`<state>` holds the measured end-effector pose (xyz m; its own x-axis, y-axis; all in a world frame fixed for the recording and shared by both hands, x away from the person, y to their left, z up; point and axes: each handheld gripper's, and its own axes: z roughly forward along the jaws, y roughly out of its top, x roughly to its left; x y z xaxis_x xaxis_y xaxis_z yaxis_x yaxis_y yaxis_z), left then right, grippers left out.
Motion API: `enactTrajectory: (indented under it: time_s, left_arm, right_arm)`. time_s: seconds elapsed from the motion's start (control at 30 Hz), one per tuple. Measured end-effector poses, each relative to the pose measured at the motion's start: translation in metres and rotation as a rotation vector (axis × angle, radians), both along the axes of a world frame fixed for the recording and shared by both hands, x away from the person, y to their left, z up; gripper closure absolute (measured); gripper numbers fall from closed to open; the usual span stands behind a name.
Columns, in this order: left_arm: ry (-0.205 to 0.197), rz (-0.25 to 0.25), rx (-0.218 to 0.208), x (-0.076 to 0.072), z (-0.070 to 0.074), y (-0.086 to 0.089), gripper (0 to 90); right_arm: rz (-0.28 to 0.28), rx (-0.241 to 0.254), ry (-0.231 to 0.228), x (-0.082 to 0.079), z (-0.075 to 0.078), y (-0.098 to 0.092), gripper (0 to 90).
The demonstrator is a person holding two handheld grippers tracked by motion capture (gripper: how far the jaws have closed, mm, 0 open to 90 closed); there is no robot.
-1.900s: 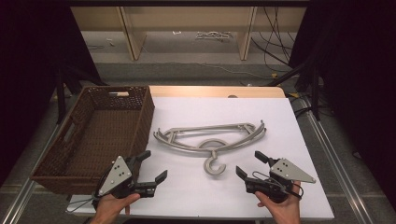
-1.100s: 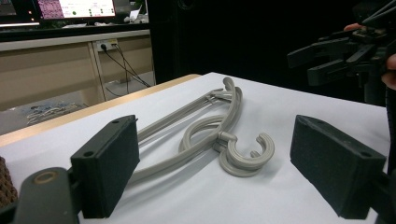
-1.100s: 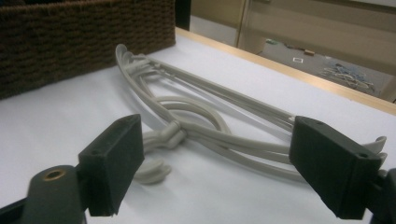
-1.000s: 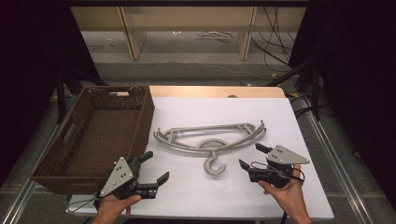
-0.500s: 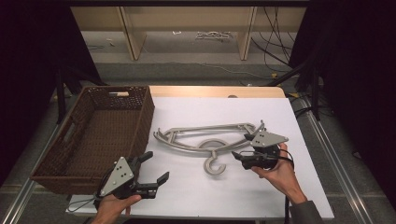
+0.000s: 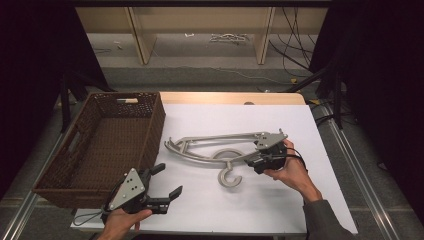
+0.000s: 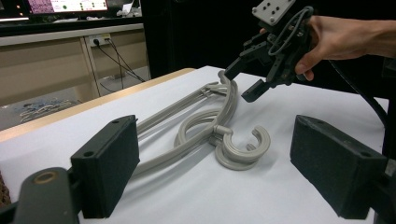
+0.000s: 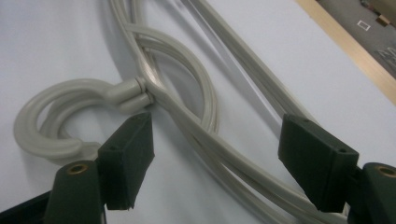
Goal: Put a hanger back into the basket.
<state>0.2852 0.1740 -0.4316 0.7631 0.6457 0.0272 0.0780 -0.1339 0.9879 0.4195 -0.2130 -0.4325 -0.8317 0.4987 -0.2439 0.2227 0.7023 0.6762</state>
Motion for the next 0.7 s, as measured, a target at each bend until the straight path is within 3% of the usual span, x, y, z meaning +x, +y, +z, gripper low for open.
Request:
enactTrajectory:
  time_s: [0.47, 0.7]
  left_arm:
    - [0.001, -0.01, 0.004, 0.0, 0.0, -0.001, 15.7]
    - [0.008, -0.017, 0.004, 0.0, 0.0, -0.002, 15.7]
  right_arm:
    - [0.051, -0.107, 0.022, 0.016, -0.015, 0.005, 30.9]
    - [0.107, -0.151, 0.018, 0.022, -0.017, 0.011, 36.4]
